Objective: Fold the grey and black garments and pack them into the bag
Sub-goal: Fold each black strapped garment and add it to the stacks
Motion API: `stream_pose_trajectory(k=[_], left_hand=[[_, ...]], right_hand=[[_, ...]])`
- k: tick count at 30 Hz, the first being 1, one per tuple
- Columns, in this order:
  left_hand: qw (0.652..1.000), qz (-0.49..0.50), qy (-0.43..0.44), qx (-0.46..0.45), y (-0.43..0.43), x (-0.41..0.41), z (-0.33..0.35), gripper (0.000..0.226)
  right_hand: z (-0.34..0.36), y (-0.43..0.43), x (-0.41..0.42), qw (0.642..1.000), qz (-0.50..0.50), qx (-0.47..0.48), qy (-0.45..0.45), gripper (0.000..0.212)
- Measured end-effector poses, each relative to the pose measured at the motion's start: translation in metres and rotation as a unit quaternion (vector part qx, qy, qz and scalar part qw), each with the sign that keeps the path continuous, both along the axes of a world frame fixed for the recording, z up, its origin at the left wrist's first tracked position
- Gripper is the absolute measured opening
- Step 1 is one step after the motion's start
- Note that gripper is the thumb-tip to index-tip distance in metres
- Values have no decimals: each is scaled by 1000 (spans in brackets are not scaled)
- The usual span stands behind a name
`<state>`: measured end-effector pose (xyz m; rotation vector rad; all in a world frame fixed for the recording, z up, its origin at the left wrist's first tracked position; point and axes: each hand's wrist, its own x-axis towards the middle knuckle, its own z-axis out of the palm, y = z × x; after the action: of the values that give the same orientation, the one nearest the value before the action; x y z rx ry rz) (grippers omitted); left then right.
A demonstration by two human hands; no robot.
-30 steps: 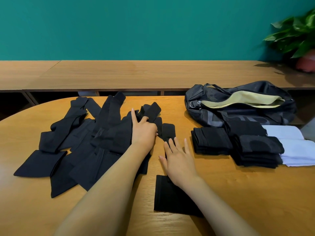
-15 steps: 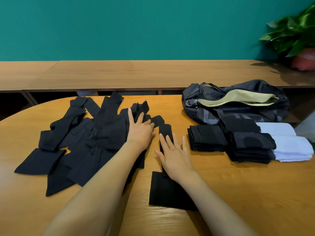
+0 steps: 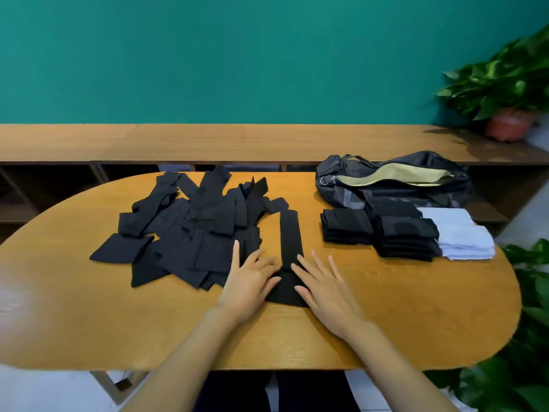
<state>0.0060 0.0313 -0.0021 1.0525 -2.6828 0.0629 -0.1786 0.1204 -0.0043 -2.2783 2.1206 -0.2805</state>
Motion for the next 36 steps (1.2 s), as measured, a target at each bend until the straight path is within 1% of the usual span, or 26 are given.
stream_pose_trajectory(k=[3, 4, 6, 8, 11, 13, 15, 17, 19, 23, 25, 29, 33, 34, 36], left_hand=[[998, 11, 48, 39, 30, 8, -9, 65], [997, 21, 49, 58, 37, 9, -10, 67], [995, 24, 41, 84, 46, 13, -12, 72], [995, 24, 34, 89, 52, 15, -12, 74], [996, 28, 36, 77, 54, 14, -13, 68], [997, 34, 44, 52, 54, 14, -15, 63], [995, 40, 79, 35, 53, 14, -18, 62], [991, 44, 121, 39, 51, 15, -21, 67], [988, 42, 141, 46, 52, 16, -21, 68], [982, 18, 179, 63, 54, 18, -19, 69], [976, 20, 199, 85, 55, 18, -19, 67], [970, 62, 216, 89, 58, 11, -22, 56], [955, 118, 249, 109, 61, 4, -20, 47], [951, 131, 256, 111, 60, 3, -20, 48], [945, 155, 264, 112, 59, 2, -21, 56]], right_hand=[[-7, 23, 1, 1000, -7, -18, -17, 92], [-11, 29, 1, 999, -15, -24, -29, 94], [-14, 36, 0, 997, -35, -46, -59, 87], [-16, 40, 0, 992, -52, -79, -89, 78], [-19, 42, -2, 987, -53, -94, -117, 74], [-18, 43, -2, 985, -42, -100, -137, 70], [-17, 43, -3, 984, -22, -103, -144, 66], [-17, 43, -3, 985, -4, -107, -132, 60], [-21, 42, -4, 982, 6, -134, -129, 55], [-25, 39, -7, 967, -16, -189, -167, 42], [-24, 38, -6, 959, -30, -206, -192, 41], [-24, 37, -6, 949, -46, -211, -232, 40], [-24, 39, -7, 942, -58, -199, -263, 39], [-23, 39, -8, 944, -62, -193, -259, 41], [-23, 39, -8, 954, -63, -181, -232, 41]])
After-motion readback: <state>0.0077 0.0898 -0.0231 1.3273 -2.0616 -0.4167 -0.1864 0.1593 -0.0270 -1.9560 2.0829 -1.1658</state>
